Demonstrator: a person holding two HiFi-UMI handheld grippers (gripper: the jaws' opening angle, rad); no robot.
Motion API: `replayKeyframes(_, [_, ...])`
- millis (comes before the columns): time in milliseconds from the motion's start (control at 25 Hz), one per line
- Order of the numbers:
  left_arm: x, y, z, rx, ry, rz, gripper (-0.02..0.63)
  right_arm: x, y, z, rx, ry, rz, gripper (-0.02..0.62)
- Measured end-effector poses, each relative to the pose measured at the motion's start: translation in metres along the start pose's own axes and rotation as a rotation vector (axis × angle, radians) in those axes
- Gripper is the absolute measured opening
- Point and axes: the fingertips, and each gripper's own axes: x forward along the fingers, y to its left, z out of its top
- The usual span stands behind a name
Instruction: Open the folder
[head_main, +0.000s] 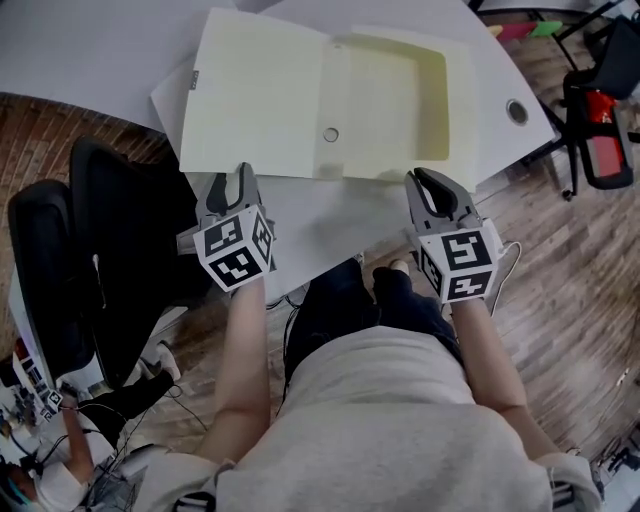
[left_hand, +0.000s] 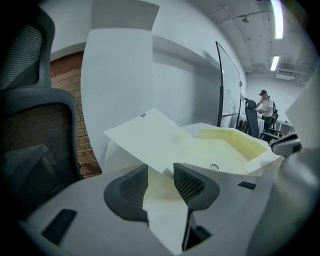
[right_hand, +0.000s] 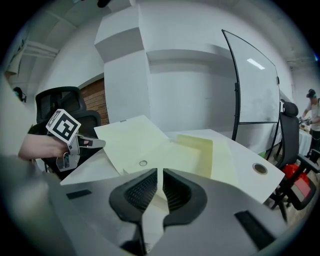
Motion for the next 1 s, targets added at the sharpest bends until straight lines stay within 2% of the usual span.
replayKeyframes(200, [-0.017, -0.008, 0.006, -0.033, -0.026, 0.029, 0.163, -0.015, -0.002, -0.002, -0.003, 0.003, 0.033, 0.025])
replayKeyframes(360, [-0.032, -0.028, 0.002, -0.057, -0.033, 0.016, 0.167, -0.027, -0.001, -0.001, -0.019, -0.005, 0.051, 0.025])
replayKeyframes(680, [-0.063, -0.086, 0.001, -0.072, -0.07, -0.085, 0.166, -0.052, -0.002, 0.005, -0.03, -0.049, 0.083, 0.025])
replayKeyframes(880, [-0.086, -0.118, 0.02, -0.052, -0.132, -0.154, 0.166, -0.072, -0.002, 0.014, -0.05, -0.09, 0.106, 0.025])
replayKeyframes(1000, [-0.099, -0.141, 0.033, -0.046, -0.168, -0.231, 0.166, -0.084, -0.001, 0.02, -0.068, -0.105, 0.125, 0.025])
